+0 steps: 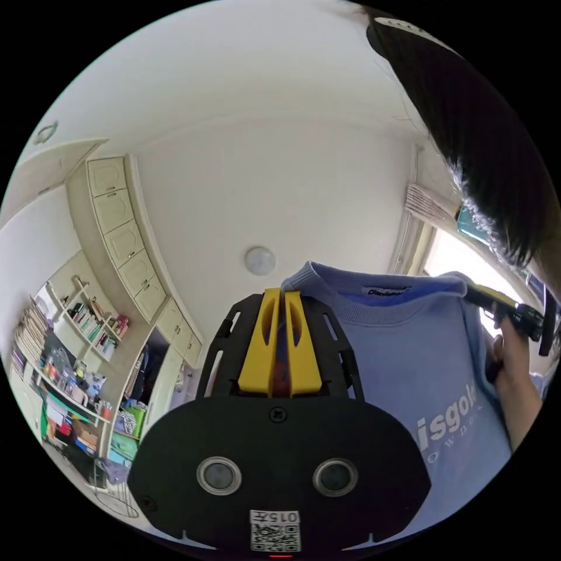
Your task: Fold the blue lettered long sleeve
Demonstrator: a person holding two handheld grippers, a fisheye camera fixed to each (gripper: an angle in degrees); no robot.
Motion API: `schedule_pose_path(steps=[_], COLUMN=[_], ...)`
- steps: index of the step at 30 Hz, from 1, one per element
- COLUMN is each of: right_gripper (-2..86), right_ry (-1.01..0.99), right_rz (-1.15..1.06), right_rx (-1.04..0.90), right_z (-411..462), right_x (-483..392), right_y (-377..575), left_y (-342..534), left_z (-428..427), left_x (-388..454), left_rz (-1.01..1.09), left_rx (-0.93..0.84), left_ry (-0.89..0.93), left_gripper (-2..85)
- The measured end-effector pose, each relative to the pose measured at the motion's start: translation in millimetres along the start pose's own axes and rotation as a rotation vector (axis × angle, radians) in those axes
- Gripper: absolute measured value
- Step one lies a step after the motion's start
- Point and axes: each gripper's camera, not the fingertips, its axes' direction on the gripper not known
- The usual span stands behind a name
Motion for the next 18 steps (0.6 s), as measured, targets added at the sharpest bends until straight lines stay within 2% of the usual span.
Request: schedule_pose_path(steps=[5,8,11,13,14,15,16,18], right_gripper=[-0.1,0.1,0.7,1.6,2.8,4.3,5.0,6.6], right_ry=[0.007,0.025,0.037,-0.017,-0.084,-0.154,-0.199,-0.352], right_rz=[-0.108,-0.171,-0.277,-0.318,-0.269,-0.159,-0.105,0.047], right_rx=[-0.12,-0.25,-0.458,-0.704,-0.968,-1.186,-1.257,-1.317], right_z=[103.6,189.0,289.3,359.3,405.8,433.1,438.2,417.9], right_x=[-8.1,-14.9,-24.3,-25.9,-18.2,-2.7,5.6,38.4], right_y=[78.4,156.6,262.7,341.4,398.6,446.8,464.7,491.8], left_y=[101.5,208.2,352.4,492.1,528.2,598.5,657.1,704.0], left_z=[93.8,171.3,250.2,310.0,322.9,345.2,354.2,332.5], left_x=[13.9,34.4,61.9,84.1,86.5,84.2,74.5,48.7], left_rz=[0.103,0.182,0.277,0.346,0.336,0.248,0.099,-0.144], left_rx=[-0.143,-0.294,-0.471,-0.707,-0.801,-1.055,-1.281,-1.349], left_ry=[-0.018,-0.017,-0.009,0.025,0.032,0.079,0.194,0.284], left_gripper=[-0.7,-0.5,0.0,0.8,1.4,2.5,4.4,7.1])
